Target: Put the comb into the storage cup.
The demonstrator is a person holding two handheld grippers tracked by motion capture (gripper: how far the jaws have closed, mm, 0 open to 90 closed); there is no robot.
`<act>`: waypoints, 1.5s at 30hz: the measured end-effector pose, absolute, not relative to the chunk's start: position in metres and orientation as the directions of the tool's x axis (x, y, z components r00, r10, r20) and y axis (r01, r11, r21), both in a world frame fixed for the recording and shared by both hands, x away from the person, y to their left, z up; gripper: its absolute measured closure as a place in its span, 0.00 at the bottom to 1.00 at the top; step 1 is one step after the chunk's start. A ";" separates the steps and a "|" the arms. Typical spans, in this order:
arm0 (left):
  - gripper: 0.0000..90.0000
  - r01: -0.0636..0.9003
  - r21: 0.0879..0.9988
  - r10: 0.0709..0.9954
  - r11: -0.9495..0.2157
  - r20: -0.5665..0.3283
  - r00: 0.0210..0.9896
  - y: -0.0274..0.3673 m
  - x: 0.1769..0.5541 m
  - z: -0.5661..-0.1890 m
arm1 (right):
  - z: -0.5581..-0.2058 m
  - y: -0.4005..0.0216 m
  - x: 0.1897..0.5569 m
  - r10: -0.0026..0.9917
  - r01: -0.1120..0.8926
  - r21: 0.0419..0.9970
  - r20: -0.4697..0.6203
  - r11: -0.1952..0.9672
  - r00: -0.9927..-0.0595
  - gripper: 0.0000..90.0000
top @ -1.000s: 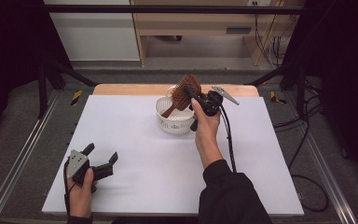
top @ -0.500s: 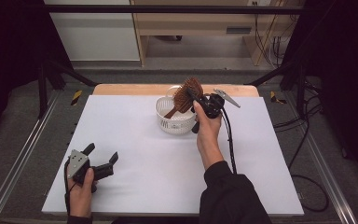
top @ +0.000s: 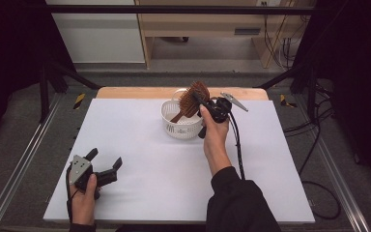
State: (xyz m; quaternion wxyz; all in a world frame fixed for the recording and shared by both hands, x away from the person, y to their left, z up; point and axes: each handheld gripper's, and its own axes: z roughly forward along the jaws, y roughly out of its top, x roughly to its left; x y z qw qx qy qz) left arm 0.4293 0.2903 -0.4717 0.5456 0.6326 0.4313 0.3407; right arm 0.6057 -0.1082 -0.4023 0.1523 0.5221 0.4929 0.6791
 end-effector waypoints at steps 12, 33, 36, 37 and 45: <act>0.01 0.173 0.984 0.918 -0.032 -0.040 0.396 0.290 0.429 -0.472 | -0.404 -0.108 0.607 0.720 0.314 0.828 0.559 -0.464 -0.411 0.57; 0.01 0.174 0.984 0.918 -0.029 -0.043 0.395 0.291 0.429 -0.471 | -0.404 -0.110 0.607 0.725 0.323 0.834 0.549 -0.447 -0.415 0.56; 0.01 0.174 0.984 0.918 -0.029 -0.043 0.395 0.291 0.429 -0.471 | -0.404 -0.111 0.607 0.729 0.323 0.837 0.544 -0.441 -0.415 0.56; 0.01 0.173 0.984 0.918 -0.029 -0.042 0.395 0.291 0.429 -0.471 | -0.404 -0.111 0.607 0.729 0.325 0.837 0.545 -0.440 -0.414 0.56; 0.01 0.174 0.984 0.918 -0.029 -0.042 0.395 0.291 0.429 -0.471 | -0.405 -0.113 0.608 0.735 0.327 0.844 0.533 -0.426 -0.418 0.55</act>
